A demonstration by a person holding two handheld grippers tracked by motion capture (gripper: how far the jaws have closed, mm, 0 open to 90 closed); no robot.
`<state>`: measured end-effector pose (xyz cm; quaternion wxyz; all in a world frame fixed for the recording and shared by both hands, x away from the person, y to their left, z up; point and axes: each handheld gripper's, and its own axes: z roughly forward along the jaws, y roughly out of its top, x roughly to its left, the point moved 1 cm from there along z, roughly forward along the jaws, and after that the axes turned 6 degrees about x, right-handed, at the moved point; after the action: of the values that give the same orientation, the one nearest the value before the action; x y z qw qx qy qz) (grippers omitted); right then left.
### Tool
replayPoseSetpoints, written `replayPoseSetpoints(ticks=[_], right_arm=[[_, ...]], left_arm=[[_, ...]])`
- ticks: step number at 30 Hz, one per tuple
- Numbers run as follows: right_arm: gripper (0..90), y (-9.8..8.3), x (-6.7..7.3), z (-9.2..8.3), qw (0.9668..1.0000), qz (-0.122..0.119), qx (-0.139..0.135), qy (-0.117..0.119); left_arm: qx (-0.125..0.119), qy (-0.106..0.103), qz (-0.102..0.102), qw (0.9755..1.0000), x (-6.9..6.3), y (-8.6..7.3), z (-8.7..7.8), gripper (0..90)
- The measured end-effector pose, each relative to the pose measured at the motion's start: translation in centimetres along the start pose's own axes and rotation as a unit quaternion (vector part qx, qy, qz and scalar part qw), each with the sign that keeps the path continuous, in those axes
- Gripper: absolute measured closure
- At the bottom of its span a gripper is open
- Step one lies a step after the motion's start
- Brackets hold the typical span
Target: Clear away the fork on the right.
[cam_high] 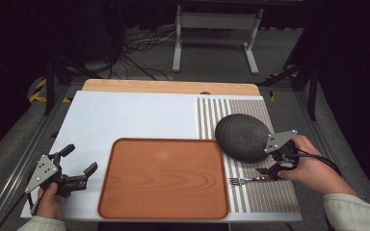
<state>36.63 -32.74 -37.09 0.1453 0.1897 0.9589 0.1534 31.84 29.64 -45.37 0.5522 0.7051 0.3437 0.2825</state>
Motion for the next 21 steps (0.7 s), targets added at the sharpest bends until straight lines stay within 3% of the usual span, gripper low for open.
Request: replayPoseSetpoints(ticks=[8, 12, 16, 17, 21], right_arm=[[19.8, -0.1, -0.1, 0.0, 0.9998, -0.011, 0.009, 0.015], [22.3, -0.2, 0.1, 0.4, 0.9983, -0.042, 0.022, 0.034], [25.6, 0.0, 0.2, 0.9, 0.9945, -0.087, 0.037, 0.044], [25.6, 0.0, 0.2, 0.9, 0.9945, -0.087, 0.037, 0.044], [30.2, 0.0, 0.6, 1.4, 0.9886, -0.123, 0.064, 0.060]], left_arm=[[0.000, 0.000, -0.001, 1.0000, 0.0, 0.0, 0.0, 0.2], [0.000, 0.000, 0.000, 1.0000, 0.0, 0.0, 0.0, 0.2], [0.000, 0.000, 0.000, 1.0000, 0.0, 0.0, 0.0, 0.2], [0.000, 0.000, 0.000, 1.0000, 0.0, 0.0, 0.0, 0.2], [0.000, 0.000, 0.000, 1.0000, 0.0, 0.0, 0.0, 0.2]])
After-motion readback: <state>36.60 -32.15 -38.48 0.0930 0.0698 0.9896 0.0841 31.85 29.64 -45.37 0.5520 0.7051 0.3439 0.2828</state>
